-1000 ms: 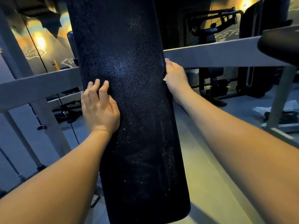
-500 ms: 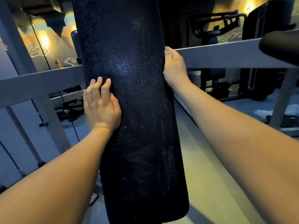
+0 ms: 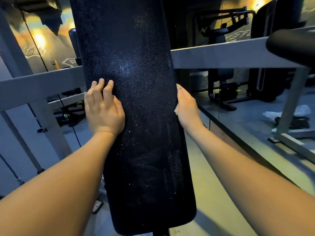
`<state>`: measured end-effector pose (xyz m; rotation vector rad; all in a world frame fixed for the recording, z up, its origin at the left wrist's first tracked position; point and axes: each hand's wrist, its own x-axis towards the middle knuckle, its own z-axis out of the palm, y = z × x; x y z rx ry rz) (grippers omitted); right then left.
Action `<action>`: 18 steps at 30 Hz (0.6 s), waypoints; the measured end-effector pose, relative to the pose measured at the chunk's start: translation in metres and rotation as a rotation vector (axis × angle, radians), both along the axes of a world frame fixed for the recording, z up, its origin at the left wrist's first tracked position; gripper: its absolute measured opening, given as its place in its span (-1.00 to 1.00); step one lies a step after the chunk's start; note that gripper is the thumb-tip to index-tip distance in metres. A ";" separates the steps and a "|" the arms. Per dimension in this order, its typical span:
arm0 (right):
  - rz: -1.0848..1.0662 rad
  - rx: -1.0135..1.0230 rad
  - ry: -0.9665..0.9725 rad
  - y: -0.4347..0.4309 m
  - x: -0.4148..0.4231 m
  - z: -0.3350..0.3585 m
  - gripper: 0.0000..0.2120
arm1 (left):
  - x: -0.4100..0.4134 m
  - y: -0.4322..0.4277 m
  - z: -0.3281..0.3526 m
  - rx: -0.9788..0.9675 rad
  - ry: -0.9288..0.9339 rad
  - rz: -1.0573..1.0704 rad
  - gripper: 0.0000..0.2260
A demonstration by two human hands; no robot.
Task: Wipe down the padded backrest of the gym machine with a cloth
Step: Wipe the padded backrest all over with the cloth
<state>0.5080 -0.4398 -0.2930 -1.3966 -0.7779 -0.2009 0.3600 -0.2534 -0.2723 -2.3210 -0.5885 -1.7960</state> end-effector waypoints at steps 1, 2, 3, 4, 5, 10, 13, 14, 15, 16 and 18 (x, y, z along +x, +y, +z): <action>0.020 -0.028 0.002 -0.001 0.000 0.000 -0.61 | 0.000 0.000 0.000 -0.001 -0.001 0.000 -0.58; 0.030 -0.037 -0.013 0.001 0.003 0.010 -0.63 | 0.000 0.000 0.000 -0.002 -0.001 0.000 -0.58; 0.018 -0.022 -0.028 0.007 0.009 0.025 -0.64 | 0.000 0.000 0.000 -0.001 -0.001 -0.002 -0.58; -0.004 0.000 -0.020 0.013 0.016 0.042 -0.65 | 0.000 0.000 0.000 0.004 -0.002 -0.003 -0.58; -0.049 -0.004 -0.025 0.018 0.023 0.056 -0.68 | 0.000 0.000 0.000 0.010 -0.006 -0.003 -0.59; -0.099 -0.100 -0.026 0.010 0.013 0.020 -0.61 | 0.000 0.001 -0.001 0.004 -0.003 0.005 -0.59; -0.094 -0.106 0.018 -0.007 -0.017 -0.034 -0.53 | 0.001 0.001 -0.001 0.012 -0.005 0.009 -0.58; -0.089 -0.088 0.002 -0.009 -0.020 -0.034 -0.51 | 0.001 0.002 -0.001 0.010 -0.005 0.009 -0.58; -0.098 -0.073 -0.023 -0.008 -0.019 -0.023 -0.53 | 0.001 0.002 -0.002 0.005 -0.006 0.010 -0.58; -0.115 -0.053 -0.058 -0.004 -0.016 -0.006 -0.55 | 0.001 0.001 -0.002 0.002 -0.008 0.012 -0.58; -0.157 -0.022 -0.080 0.003 -0.012 0.033 -0.56 | 0.001 0.001 -0.001 0.000 -0.003 0.008 -0.58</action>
